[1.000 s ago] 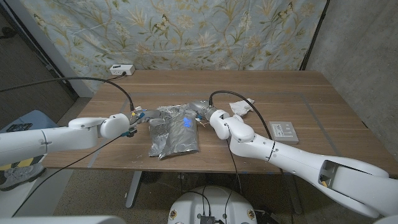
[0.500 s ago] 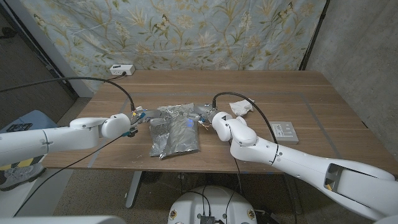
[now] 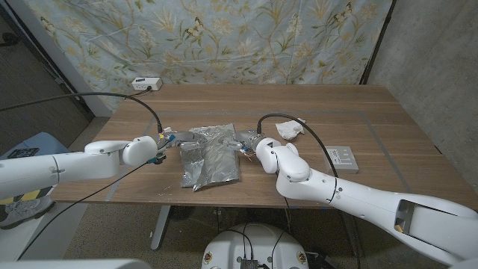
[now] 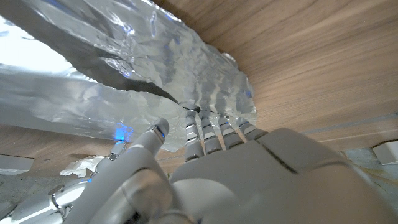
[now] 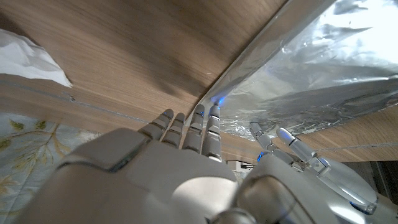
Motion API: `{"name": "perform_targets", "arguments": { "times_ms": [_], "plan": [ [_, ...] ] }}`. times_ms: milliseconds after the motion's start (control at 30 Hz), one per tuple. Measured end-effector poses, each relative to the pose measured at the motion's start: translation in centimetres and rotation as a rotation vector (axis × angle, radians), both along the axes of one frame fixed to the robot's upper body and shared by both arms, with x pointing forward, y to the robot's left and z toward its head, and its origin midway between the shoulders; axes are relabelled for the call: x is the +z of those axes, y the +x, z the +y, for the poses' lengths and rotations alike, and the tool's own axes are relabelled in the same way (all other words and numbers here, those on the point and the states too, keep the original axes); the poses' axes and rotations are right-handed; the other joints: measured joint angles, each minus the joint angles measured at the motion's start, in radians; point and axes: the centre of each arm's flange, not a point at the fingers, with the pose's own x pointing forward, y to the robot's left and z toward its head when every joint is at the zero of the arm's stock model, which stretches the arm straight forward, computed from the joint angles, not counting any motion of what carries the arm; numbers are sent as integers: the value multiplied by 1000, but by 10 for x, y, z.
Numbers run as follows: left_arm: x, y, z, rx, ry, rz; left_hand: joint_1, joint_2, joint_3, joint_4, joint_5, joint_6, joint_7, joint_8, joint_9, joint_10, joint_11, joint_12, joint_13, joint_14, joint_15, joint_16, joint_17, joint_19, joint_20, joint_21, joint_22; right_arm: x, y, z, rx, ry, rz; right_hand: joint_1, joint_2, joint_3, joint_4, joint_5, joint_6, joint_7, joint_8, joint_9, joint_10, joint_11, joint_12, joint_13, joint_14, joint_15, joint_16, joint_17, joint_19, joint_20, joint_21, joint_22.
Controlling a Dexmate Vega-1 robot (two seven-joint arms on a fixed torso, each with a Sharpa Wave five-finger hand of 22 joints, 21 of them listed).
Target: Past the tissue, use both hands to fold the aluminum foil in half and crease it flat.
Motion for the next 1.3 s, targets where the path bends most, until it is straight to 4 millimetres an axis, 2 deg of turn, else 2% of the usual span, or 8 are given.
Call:
{"name": "perform_targets", "arguments": {
  "times_ms": [33,433,967,1300],
  "plan": [
    [1,1,-1,0,-1,-2,0,0,0,0,0,0,0,0,0,0,0,0,0,0,0,0,0,0,0,0,0,-3,4,-11,-66,6,34,0,0,0,0,0,0,0,0,0,0,0,0,0,0,0,0,0,0,0,0,0],
    [1,0,-2,6,3,-6,0,0,0,0,0,-2,-2,2,-1,0,0,0,1,0,0,0,0,0,0,0,0,-7,-10,-13,-95,10,58,0,0,7,-1,0,-6,-6,0,0,0,0,0,0,0,0,0,0,0,0,0,0],
    [-2,0,-6,11,-1,-6,0,0,0,0,0,-1,0,2,0,0,0,0,0,0,0,0,0,0,0,0,0,-1,-29,-4,-81,4,57,0,0,17,-11,0,-23,-9,0,0,-11,0,0,0,0,0,4,-5,0,0,0,0],
    [-4,1,-6,10,-8,0,0,0,0,0,0,1,1,2,0,0,0,0,0,0,0,0,0,0,0,0,0,0,-29,3,-68,-7,64,0,0,25,-13,0,-30,-16,0,0,-18,-7,0,0,-5,-5,4,-5,-5,5,0,0]
  ]
}}
